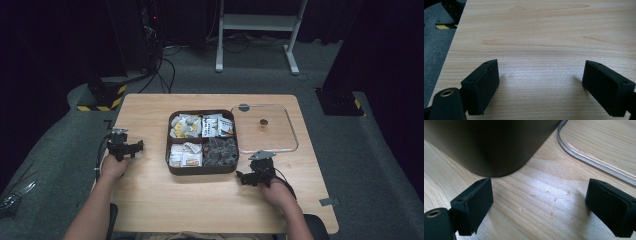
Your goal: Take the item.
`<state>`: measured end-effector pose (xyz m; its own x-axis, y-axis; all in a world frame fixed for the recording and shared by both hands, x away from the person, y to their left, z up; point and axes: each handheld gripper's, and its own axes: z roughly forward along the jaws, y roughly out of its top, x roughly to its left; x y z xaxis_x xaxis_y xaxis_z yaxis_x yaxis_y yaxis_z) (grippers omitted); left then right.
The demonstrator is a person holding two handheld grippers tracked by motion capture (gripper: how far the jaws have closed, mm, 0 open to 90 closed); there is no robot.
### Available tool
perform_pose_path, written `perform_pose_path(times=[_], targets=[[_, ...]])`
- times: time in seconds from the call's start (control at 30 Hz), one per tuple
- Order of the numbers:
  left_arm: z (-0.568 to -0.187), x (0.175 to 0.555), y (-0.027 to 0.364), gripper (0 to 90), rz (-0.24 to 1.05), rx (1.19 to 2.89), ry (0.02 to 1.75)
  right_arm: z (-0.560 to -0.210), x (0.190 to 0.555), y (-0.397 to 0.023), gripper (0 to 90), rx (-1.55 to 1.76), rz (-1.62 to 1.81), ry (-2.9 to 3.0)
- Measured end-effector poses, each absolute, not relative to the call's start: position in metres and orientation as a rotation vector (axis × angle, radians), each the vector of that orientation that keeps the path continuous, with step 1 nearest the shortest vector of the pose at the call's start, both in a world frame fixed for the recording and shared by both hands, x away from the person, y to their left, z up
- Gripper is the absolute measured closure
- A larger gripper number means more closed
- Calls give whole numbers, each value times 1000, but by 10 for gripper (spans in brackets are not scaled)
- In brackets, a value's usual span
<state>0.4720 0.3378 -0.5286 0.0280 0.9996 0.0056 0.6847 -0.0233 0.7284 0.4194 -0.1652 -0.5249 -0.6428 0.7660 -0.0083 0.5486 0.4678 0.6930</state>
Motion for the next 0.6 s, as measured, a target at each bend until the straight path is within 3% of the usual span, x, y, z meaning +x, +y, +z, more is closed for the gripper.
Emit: perform_pose_path(times=[0.6], targets=[[-528,473,338,83,719,1809,1687,-525,420,-165,77,1115,962,2403]])
